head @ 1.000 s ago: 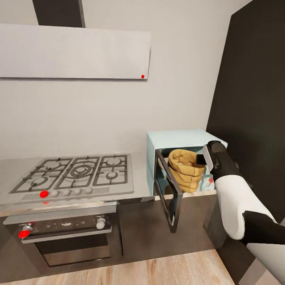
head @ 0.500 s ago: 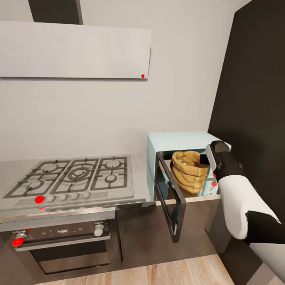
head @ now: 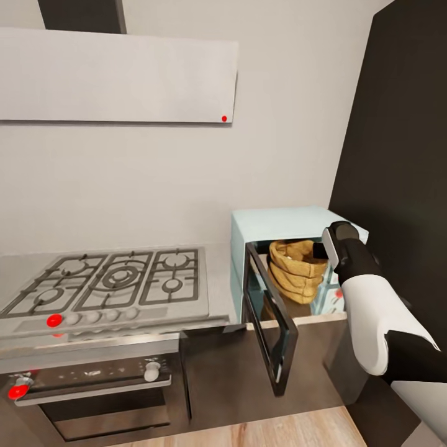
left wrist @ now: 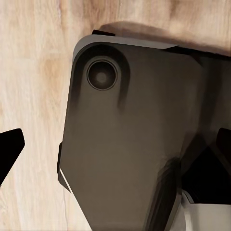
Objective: In the kitchen, take the popcorn bag from the countertop, put it into the microwave, and heat it until the popcorn is cooked so the cooked popcorn ends up inside the bag.
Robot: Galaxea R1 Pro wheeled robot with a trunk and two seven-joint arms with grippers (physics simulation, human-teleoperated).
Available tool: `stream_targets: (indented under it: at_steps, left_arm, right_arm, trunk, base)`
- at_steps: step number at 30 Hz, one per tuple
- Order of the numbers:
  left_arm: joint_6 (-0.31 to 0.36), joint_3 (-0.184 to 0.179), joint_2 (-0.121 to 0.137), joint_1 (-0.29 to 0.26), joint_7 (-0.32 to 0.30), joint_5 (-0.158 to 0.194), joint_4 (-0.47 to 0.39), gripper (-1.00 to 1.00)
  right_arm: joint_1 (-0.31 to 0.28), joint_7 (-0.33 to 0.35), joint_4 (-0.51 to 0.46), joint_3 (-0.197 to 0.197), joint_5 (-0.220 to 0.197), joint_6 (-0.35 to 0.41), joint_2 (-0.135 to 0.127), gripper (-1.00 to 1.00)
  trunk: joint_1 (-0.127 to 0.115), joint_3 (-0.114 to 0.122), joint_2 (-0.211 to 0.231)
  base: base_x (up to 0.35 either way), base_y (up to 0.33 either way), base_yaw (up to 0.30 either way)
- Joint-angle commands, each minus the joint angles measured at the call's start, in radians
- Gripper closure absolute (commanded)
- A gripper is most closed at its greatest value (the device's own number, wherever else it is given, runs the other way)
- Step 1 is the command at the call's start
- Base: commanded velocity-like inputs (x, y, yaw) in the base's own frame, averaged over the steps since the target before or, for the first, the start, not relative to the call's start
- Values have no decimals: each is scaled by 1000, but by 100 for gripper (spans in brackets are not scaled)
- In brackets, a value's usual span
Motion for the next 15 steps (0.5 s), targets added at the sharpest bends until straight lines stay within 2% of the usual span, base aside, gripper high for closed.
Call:
stream_targets:
  at_steps: [1, 15]
  left_arm:
    - [-2, 1, 0, 0, 1, 5, -1, -100]
    - [-2, 1, 0, 0, 1, 5, -1, -100]
  right_arm:
    - [-1, 3, 1, -2, 8, 5, 2, 100]
    - [-1, 2, 4, -2, 8, 5, 1, 100]
  trunk:
    - [0, -1, -1]
    - [0, -1, -1]
  base:
    - [94, 0, 0]
    - [82, 0, 0]
